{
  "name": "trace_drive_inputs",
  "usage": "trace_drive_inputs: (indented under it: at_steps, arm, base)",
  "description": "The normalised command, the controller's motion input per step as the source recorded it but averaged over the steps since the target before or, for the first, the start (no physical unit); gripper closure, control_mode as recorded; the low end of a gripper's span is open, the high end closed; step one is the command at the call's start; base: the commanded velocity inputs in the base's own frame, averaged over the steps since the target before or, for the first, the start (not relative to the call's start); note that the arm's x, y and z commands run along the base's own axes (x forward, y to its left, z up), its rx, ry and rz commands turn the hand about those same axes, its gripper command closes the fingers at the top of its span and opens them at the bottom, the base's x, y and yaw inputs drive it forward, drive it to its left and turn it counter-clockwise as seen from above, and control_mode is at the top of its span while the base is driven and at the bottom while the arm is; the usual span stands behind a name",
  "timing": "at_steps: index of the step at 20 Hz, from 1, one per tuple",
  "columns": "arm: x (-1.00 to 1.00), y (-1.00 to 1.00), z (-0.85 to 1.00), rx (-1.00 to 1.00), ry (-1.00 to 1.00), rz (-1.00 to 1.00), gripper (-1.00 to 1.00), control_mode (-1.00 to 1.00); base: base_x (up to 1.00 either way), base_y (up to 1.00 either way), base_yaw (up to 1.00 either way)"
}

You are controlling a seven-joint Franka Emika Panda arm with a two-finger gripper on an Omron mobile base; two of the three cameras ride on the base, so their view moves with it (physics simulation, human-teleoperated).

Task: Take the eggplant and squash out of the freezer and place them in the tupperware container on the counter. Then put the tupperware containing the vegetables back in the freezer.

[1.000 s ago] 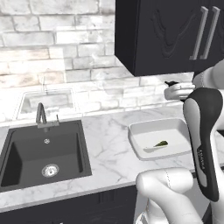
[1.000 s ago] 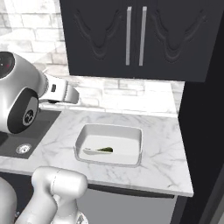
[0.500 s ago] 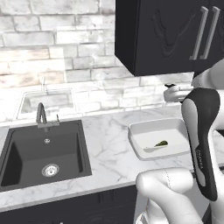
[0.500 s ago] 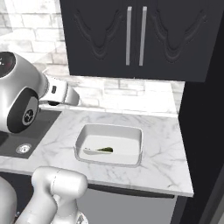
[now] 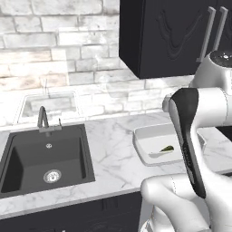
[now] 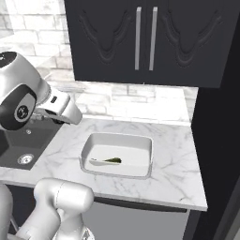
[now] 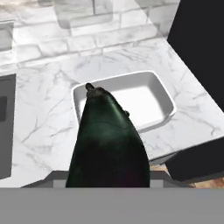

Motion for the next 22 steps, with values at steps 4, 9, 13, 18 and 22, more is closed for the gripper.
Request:
trace_drive_inputs:
  at_steps: [4, 9, 13, 18, 22]
  arm:
    - [0.14, 0.00, -0.53, 0.00, 0.14, -0.18, 1.00, -1.00]
    - [0.35, -0.01, -0.82, -0.03, 0.00, -0.13, 1.00, -1.00]
    - [0.56, -0.27, -0.78, -0.01, -0.01, -0.01, 1.00, -1.00]
    - [0.55, -0.31, -0.72, 0.00, 0.00, 0.00, 1.00, -1.00]
    - [0.51, -0.23, -0.78, 0.00, 0.00, 0.00, 1.00, -1.00]
  base:
    - [0.00, 0.00, 0.00]
    - [0.00, 0.00, 0.00]
    - [0.00, 0.00, 0.00]
    - [0.00, 0.00, 0.00]
    - [0.00, 0.00, 0.00]
